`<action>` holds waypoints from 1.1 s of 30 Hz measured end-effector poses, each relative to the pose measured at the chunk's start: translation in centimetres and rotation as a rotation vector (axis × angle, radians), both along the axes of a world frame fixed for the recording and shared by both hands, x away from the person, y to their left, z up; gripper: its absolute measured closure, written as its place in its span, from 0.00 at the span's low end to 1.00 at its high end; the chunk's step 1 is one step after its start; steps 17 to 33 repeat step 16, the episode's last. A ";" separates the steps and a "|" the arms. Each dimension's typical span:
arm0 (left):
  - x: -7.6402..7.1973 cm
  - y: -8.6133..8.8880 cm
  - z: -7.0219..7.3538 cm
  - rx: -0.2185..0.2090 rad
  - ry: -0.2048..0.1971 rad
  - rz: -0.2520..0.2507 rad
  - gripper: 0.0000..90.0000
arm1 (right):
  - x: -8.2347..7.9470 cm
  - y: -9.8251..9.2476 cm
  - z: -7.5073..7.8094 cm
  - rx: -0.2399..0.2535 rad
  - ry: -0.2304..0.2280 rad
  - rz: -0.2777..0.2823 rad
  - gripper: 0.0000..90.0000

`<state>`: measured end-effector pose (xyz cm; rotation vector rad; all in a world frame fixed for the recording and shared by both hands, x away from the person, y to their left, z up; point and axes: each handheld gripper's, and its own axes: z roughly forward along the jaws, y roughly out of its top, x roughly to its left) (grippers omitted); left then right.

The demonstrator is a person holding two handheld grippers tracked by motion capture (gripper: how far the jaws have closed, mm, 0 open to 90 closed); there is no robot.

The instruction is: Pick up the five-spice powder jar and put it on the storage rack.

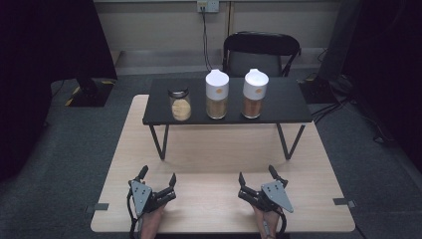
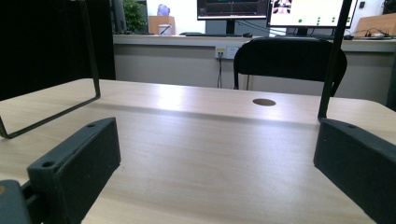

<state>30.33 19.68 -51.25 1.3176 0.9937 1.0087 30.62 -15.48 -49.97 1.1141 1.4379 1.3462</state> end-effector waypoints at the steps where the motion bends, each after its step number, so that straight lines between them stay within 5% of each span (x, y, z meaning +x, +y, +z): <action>1: 0.0 0.0 0.0 0.000 0.000 0.000 0.02 | 0.0 0.0 -0.1 0.005 0.004 -0.002 0.00; 33: 0.0 0.0 0.0 0.002 0.000 0.001 0.02 | -0.1 0.0 -0.9 0.010 -0.004 0.002 0.00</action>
